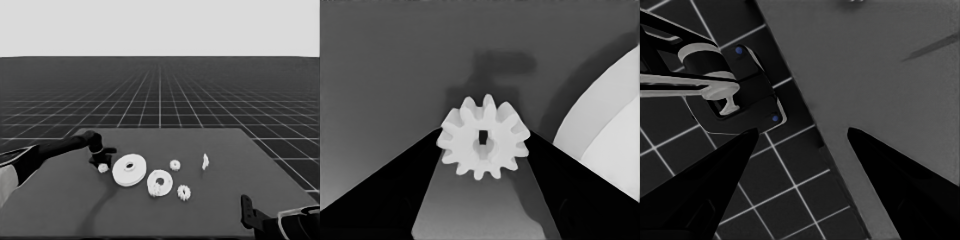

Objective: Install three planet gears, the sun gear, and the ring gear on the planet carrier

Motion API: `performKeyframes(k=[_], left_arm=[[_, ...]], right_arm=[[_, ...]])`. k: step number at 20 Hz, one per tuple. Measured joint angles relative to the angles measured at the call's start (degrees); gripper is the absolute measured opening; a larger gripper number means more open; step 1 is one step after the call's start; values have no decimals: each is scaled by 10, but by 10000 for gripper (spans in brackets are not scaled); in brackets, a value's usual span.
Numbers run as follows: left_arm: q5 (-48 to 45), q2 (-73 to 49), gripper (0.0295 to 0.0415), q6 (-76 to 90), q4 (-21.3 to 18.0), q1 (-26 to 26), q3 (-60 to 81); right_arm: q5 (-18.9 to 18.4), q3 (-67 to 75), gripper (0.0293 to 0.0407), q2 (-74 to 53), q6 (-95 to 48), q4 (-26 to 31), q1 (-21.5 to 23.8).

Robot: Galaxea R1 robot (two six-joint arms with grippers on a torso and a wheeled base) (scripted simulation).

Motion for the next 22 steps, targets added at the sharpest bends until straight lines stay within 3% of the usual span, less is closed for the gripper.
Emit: performKeyframes(k=[3, 6, 10, 11, 13, 16, 20, 22], left_arm=[[71, -43, 312, -40, -34, -77, 93], [84, -46, 312, -41, -45, -95, 98], [87, -46, 312, -41, -47, -98, 99], [104, -15, 312, -244, -20, -96, 219], [123, 164, 312, -368, -11, -93, 207], [124, 261, 312, -369, -12, -92, 122], [124, 282, 312, -363, -13, -92, 94], [99, 295, 312, -342, 36, -38, 54]], right_arm=[[0, 0, 385, 0, 0, 0, 0], [0, 0, 385, 0, 0, 0, 0], [0, 0, 385, 0, 0, 0, 0], [0, 0, 385, 0, 0, 0, 0], [0, 0, 385, 0, 0, 0, 0], [0, 0, 385, 0, 0, 0, 0], [0, 0, 385, 0, 0, 0, 0], [0, 0, 385, 0, 0, 0, 0]])
